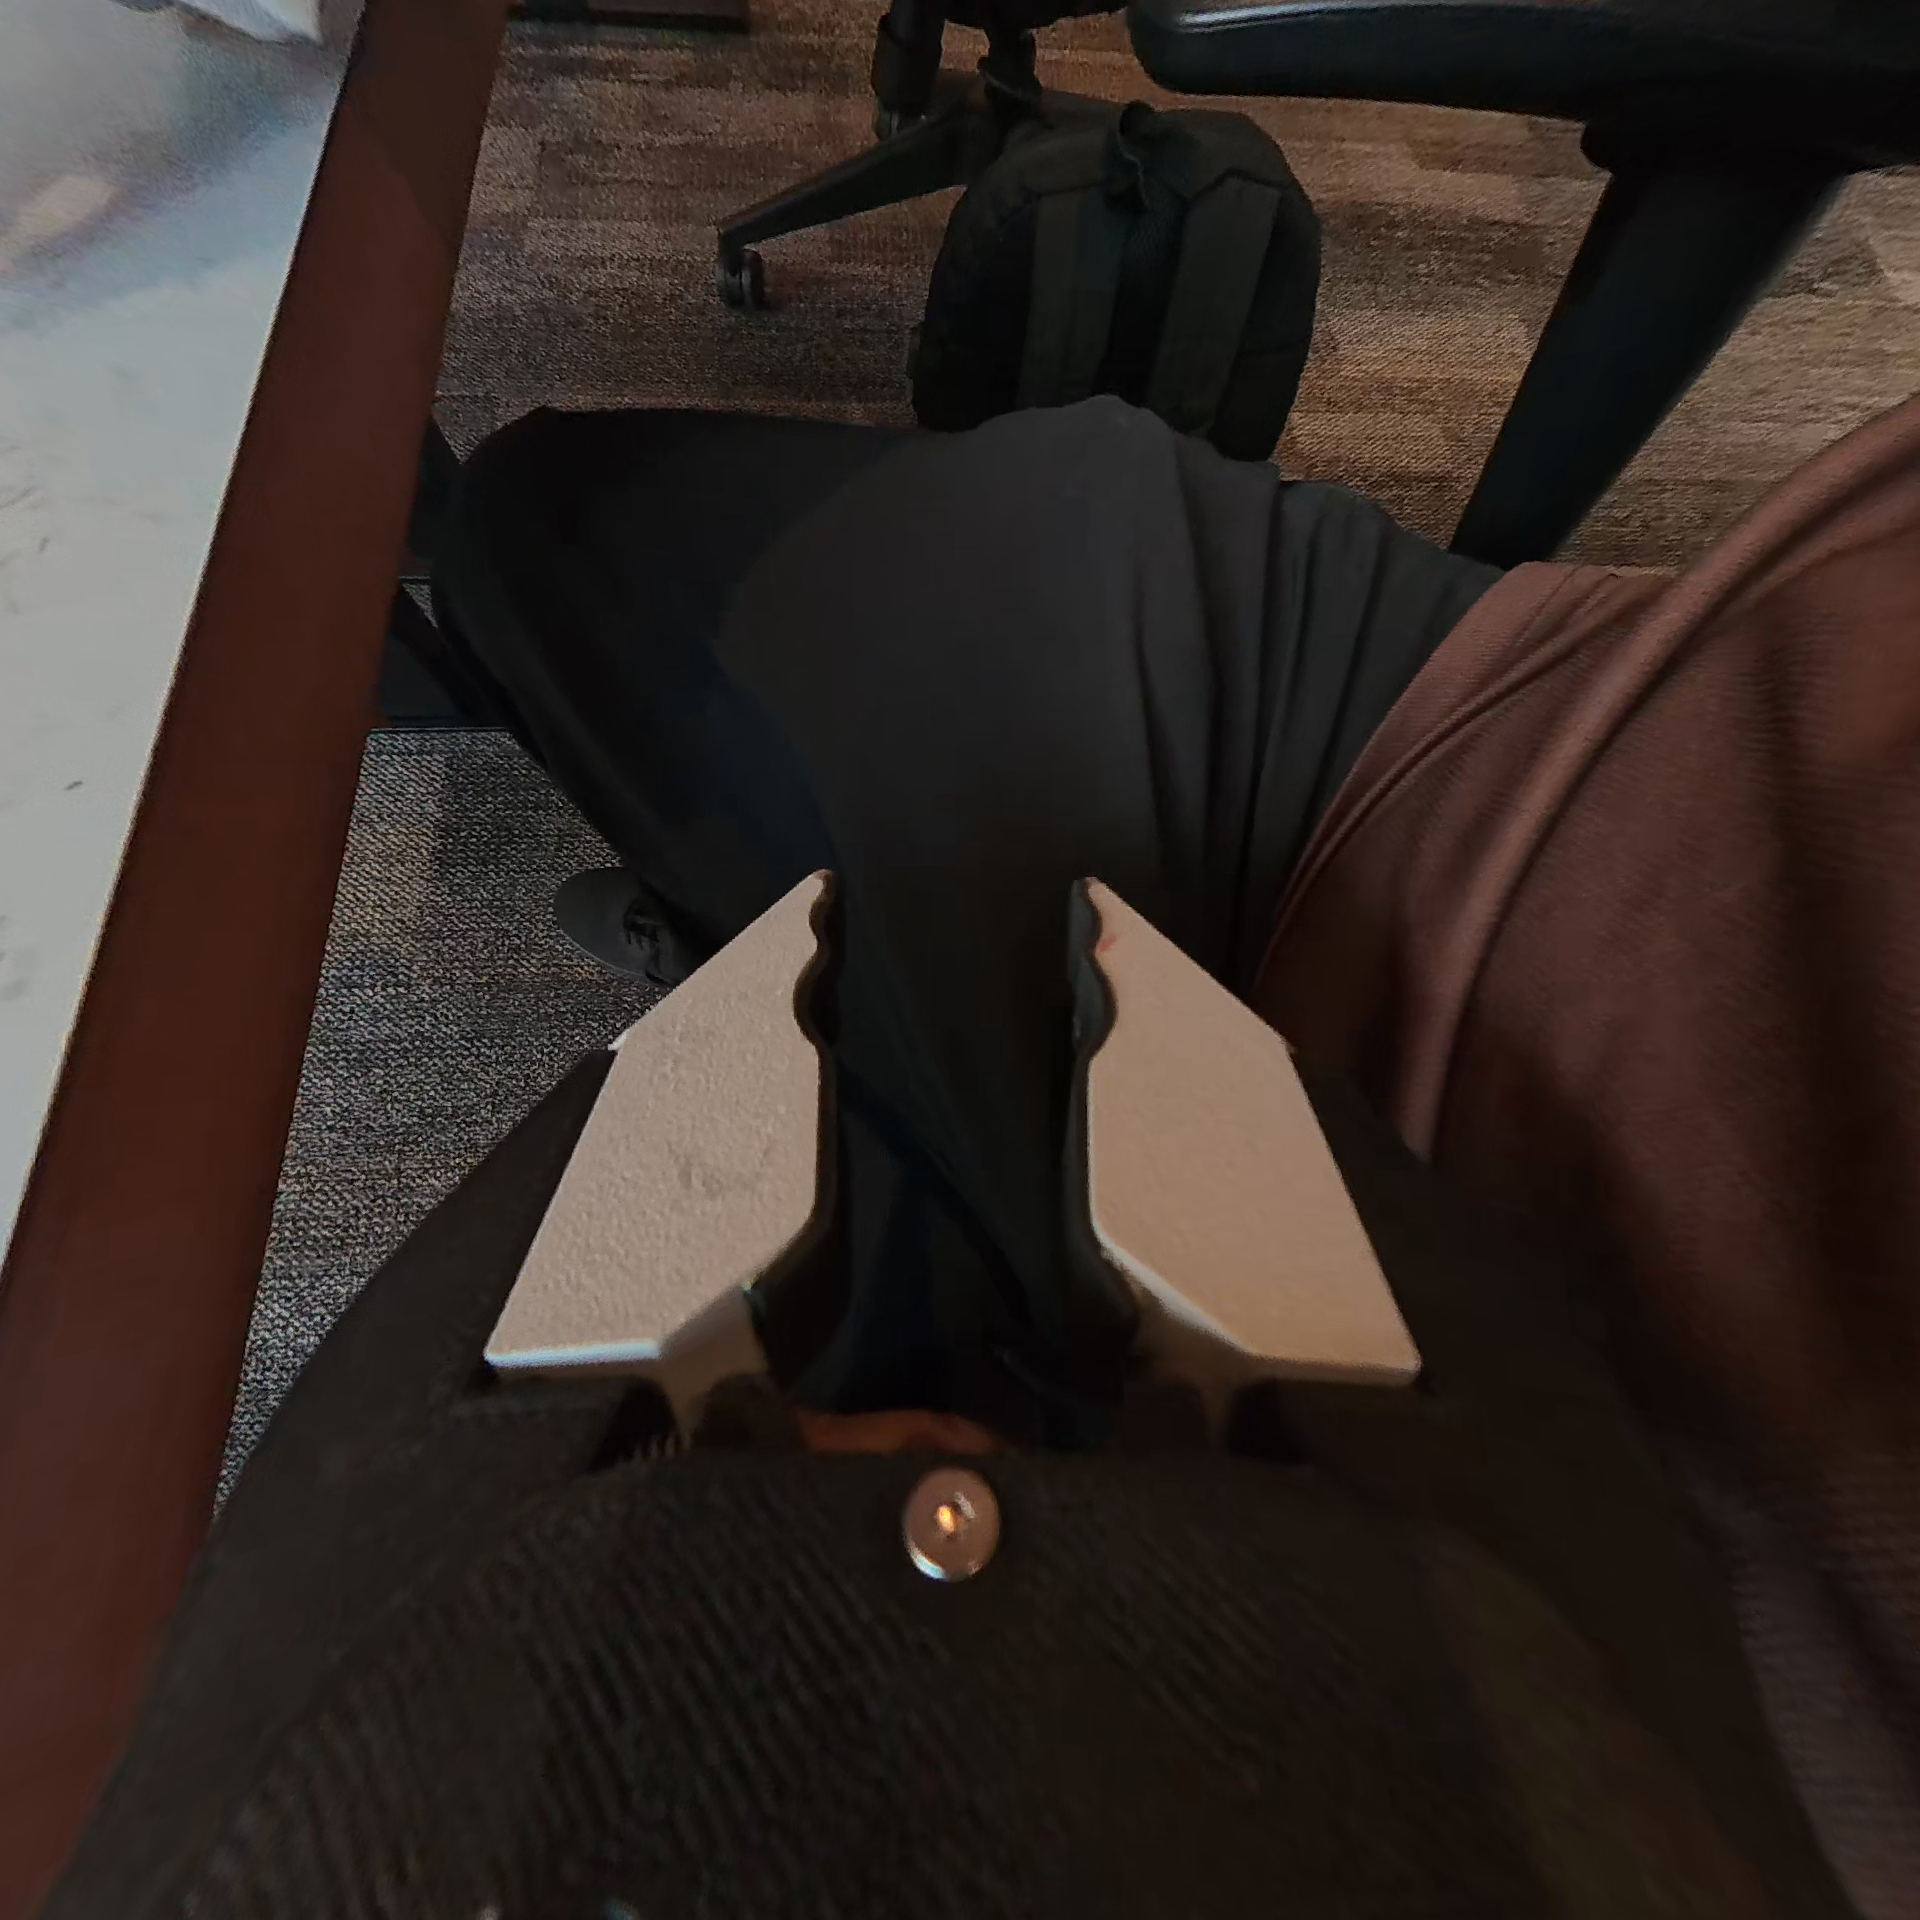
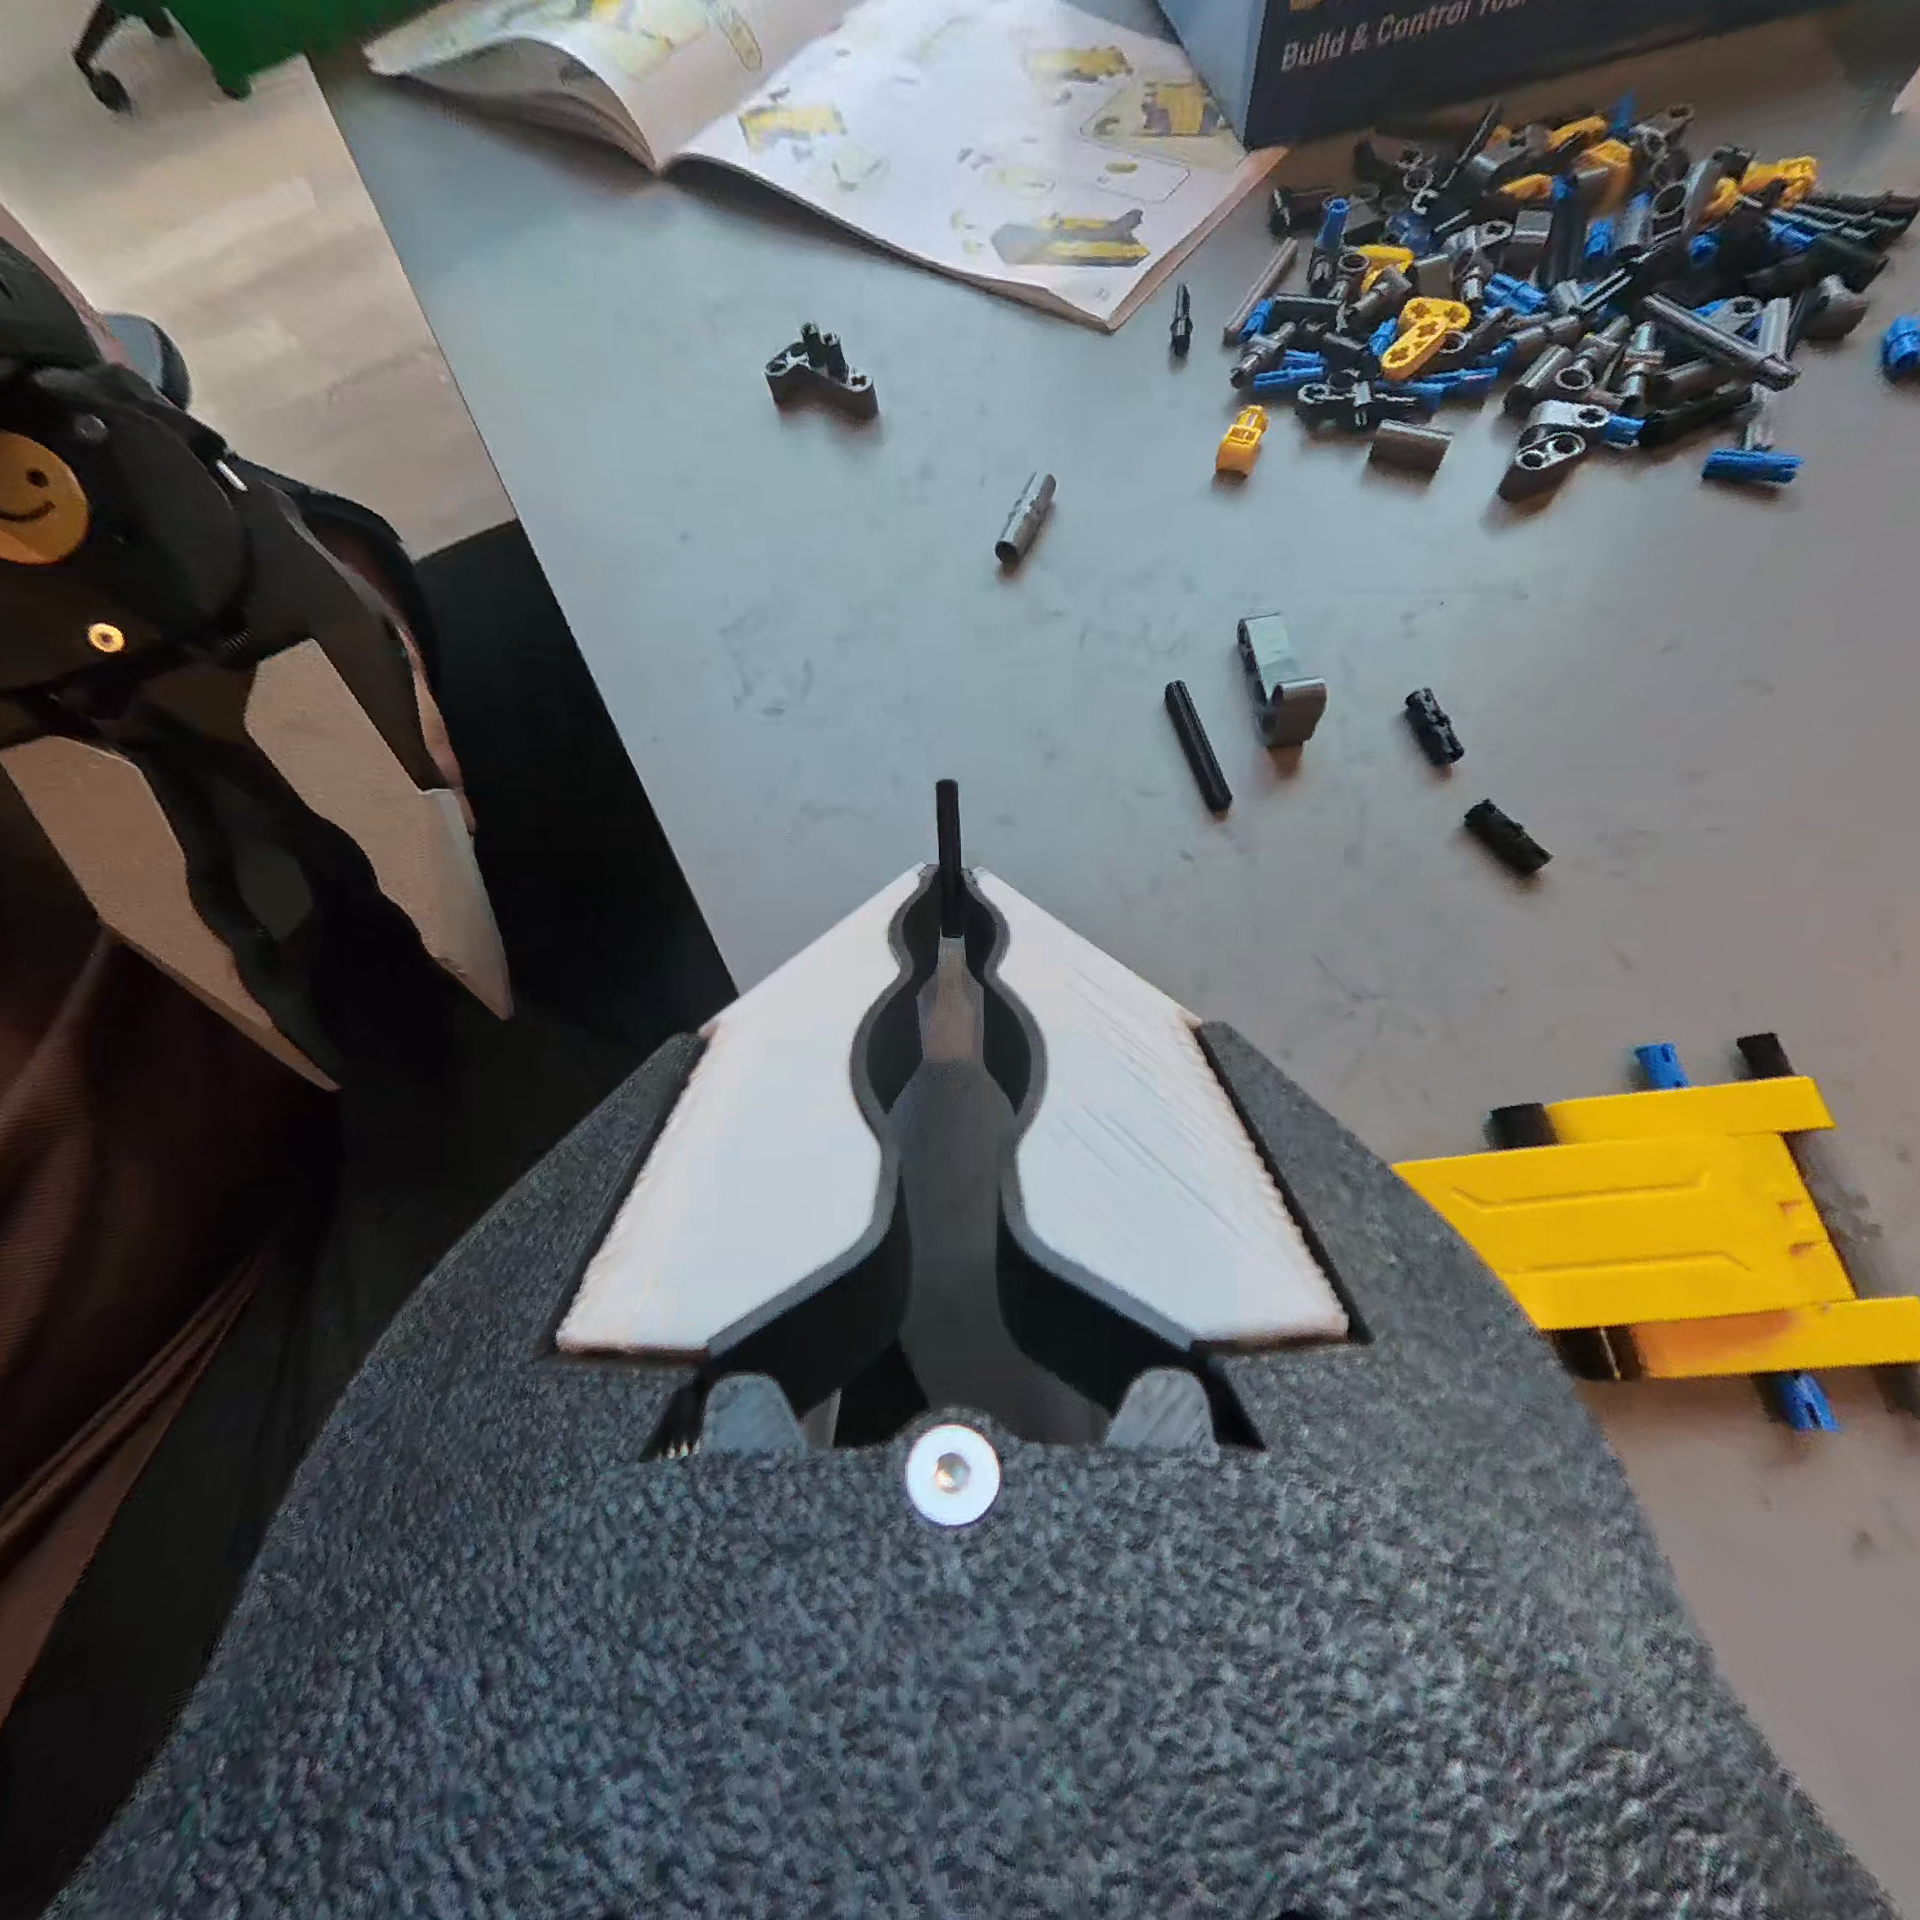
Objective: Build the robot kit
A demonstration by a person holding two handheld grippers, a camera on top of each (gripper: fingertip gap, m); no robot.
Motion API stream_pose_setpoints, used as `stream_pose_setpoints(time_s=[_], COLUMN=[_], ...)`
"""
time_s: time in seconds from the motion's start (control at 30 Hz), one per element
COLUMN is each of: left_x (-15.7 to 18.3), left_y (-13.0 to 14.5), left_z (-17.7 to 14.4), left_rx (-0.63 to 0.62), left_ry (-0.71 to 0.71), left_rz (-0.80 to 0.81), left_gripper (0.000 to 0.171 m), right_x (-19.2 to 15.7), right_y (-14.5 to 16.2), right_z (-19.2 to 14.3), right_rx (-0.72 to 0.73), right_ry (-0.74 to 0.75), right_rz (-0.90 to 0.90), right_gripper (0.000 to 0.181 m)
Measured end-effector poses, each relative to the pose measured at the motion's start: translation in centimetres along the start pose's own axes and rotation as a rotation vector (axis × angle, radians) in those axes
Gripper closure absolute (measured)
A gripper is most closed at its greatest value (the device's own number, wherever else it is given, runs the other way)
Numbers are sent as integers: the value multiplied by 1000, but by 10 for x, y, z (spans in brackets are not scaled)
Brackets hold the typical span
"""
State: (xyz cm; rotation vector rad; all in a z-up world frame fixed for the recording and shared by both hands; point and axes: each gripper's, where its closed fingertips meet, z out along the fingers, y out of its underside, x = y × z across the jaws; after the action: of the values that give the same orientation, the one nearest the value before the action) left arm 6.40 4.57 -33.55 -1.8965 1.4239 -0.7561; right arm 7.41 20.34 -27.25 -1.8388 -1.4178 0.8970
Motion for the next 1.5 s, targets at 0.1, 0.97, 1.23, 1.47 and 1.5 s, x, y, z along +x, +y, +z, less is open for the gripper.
stream_pose_setpoints(time_s=[0.1,0.97,1.23,1.47,1.5], left_x=[1,0,1,2,2], left_y=[0,3,4,5,5], left_z=[0,4,5,6,6], left_rx=[-3,-22,-26,-34,-35], left_ry=[0,-3,-6,-6,-6], left_rz=[4,8,17,22,24], left_gripper=[131,131,131,131,131], right_x=[-1,11,9,9,9], right_y=[3,2,3,3,3], right_z=[3,2,4,3,3], right_rx=[-31,-20,-32,-25,-27], right_ry=[18,103,114,116,117], right_rz=[-37,-6,-54,-57,-57], right_gripper=[178,178,176,176,177])
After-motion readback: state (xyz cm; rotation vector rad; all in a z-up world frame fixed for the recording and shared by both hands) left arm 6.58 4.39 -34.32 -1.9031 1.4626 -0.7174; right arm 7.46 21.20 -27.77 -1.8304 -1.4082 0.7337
